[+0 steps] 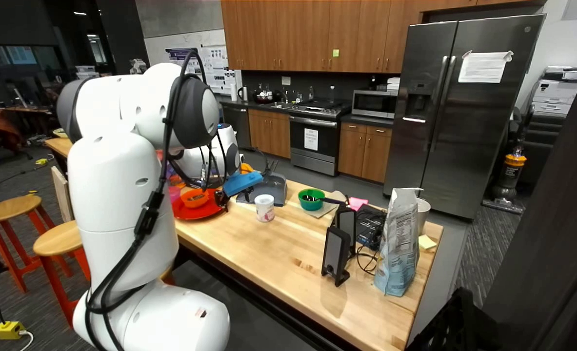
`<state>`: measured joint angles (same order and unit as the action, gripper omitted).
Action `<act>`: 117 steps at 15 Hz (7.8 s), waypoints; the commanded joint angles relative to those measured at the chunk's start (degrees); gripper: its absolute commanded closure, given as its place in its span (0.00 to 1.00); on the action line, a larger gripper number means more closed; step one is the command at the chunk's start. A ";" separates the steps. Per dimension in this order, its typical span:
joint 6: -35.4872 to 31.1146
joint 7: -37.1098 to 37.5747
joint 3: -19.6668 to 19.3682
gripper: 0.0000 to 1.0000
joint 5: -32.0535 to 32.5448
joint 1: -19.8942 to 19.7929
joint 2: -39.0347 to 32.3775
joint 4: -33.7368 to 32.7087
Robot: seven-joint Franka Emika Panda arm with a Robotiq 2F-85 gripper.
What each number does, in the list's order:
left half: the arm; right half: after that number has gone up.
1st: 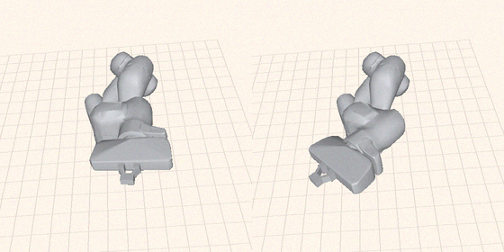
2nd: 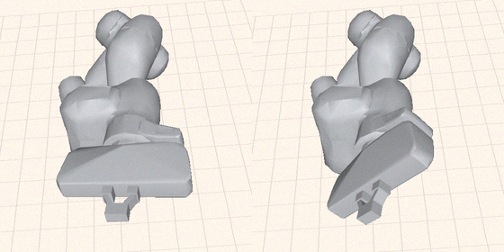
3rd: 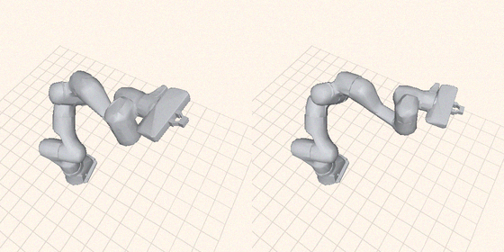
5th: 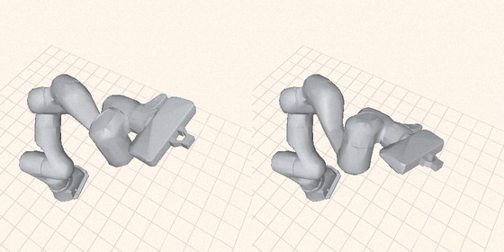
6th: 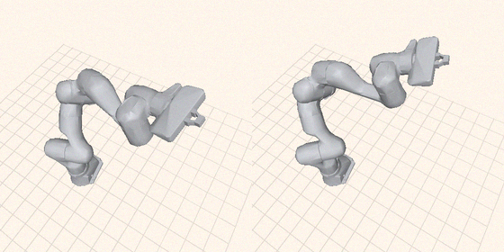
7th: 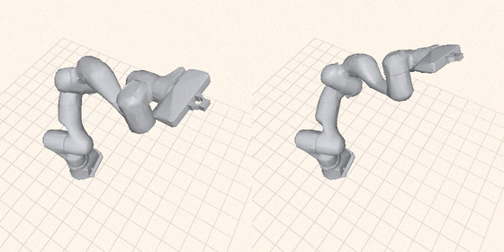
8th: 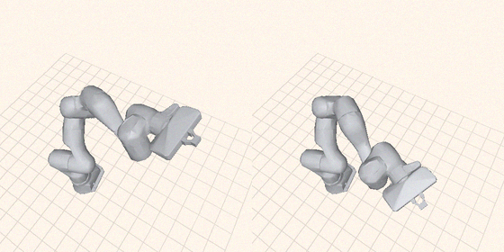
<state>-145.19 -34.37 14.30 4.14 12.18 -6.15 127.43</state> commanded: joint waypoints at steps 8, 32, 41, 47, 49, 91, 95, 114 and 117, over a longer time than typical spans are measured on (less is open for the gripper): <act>7.63 -4.57 -2.30 0.00 -0.76 -1.98 4.53 7.22; -3.10 7.58 -0.66 0.00 14.67 -1.24 -9.66 -8.49; -7.79 7.98 -1.70 0.00 14.56 -1.71 -6.47 -5.63; -0.39 12.89 -4.12 0.00 17.42 -1.67 0.60 1.34; 4.31 13.11 -3.85 0.00 16.60 -2.02 3.85 4.45; -6.03 10.54 -3.81 0.00 24.94 3.63 -15.64 -23.97; -5.60 10.35 -3.35 0.00 23.53 3.43 -16.24 -24.12; -0.36 4.63 1.07 0.00 -3.54 -0.65 2.10 -3.32; 3.75 4.91 1.25 0.00 -2.49 0.36 -0.58 -5.19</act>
<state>-144.79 -28.54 15.28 1.73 12.14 -5.05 123.57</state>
